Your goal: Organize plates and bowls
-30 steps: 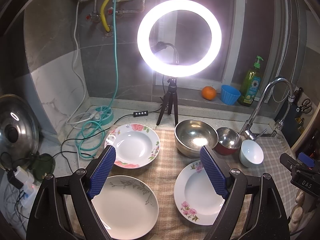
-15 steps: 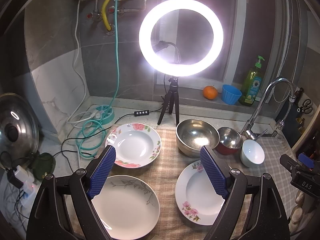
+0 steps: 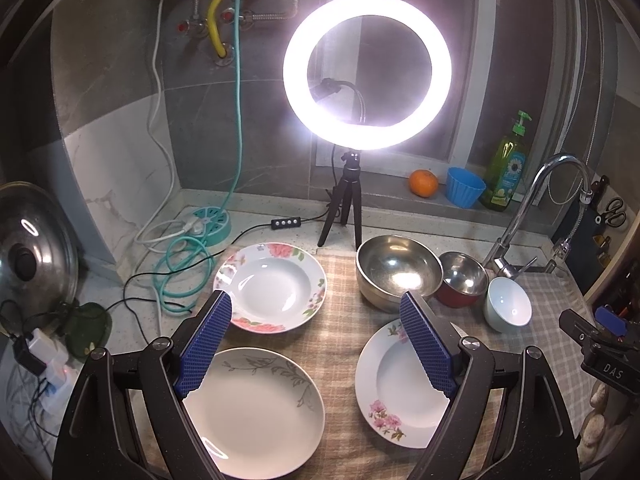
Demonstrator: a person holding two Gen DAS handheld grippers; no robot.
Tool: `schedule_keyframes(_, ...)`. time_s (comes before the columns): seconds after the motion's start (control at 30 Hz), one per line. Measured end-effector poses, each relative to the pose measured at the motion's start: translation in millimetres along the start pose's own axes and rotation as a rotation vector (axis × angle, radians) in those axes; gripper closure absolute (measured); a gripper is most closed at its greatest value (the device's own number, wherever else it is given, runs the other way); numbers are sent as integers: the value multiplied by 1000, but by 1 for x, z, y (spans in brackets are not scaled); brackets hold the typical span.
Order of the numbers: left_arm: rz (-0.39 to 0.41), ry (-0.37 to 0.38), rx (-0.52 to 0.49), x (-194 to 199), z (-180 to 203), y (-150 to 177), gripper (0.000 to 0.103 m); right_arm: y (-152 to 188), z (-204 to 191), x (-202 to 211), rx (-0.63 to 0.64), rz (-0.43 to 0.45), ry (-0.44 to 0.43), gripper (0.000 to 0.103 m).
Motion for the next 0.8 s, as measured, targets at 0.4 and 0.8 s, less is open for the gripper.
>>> schedule_keyframes(0.4, -87, 33, 19, -23, -11, 20, 20, 12, -6, -19, 7, -49, -62, 7)
schedule_keyframes(0.8, -282, 159, -1, -72, 10, 54, 52, 42, 5, -67, -43, -206, -146, 43)
Point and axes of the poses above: each gripper's, at about its wrist camera, not at the fingertips, and x roughly against the way its jaws point, z to its right, y to its underside, the point moved 10 cm from there along -x, roughly the way its jaws point, and after that the axes turned 14 degrees about -z, right-handed, at the moved point
